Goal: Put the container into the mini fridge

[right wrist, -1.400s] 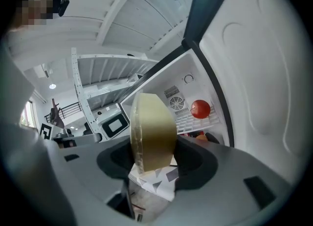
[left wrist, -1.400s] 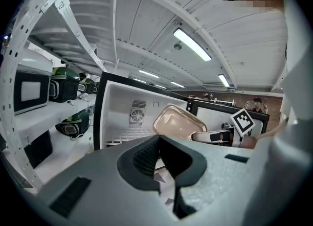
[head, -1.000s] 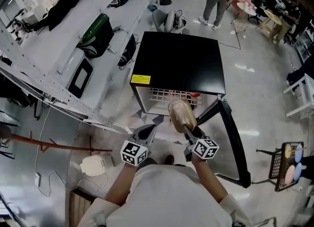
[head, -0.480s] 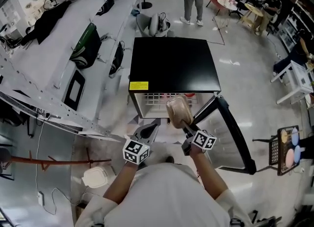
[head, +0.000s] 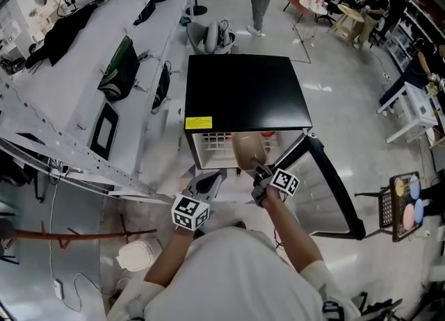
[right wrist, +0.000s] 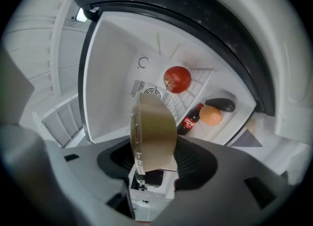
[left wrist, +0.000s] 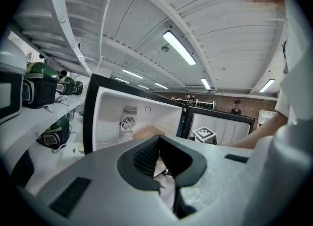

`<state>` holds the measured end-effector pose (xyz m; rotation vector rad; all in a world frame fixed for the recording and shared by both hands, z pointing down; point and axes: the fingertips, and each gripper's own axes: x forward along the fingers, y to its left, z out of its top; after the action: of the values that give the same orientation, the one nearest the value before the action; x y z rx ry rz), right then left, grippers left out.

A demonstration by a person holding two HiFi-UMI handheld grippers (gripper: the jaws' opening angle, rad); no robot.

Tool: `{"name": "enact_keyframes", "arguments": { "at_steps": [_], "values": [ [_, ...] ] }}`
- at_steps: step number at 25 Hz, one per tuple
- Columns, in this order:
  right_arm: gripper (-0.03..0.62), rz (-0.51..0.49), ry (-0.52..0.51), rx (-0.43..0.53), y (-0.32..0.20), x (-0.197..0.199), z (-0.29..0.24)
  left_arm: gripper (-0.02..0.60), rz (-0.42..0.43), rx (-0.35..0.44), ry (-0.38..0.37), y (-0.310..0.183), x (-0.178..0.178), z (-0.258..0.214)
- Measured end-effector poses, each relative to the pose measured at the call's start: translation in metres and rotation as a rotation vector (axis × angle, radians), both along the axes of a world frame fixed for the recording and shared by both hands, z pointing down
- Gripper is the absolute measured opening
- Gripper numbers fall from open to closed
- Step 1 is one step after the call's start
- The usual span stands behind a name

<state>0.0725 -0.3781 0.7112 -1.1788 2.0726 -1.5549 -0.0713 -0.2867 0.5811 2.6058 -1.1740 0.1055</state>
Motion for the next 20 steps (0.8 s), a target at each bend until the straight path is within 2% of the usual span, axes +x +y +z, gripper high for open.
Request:
{"name": "enact_keyframes", "arguments": {
  "at_steps": [20],
  "values": [
    [0.230, 0.113, -0.317, -0.184, -0.057, -0.029, 0.045, 0.005, -0.016, 0.005, -0.011, -0.008, -0.029, 0.000]
  ]
}}
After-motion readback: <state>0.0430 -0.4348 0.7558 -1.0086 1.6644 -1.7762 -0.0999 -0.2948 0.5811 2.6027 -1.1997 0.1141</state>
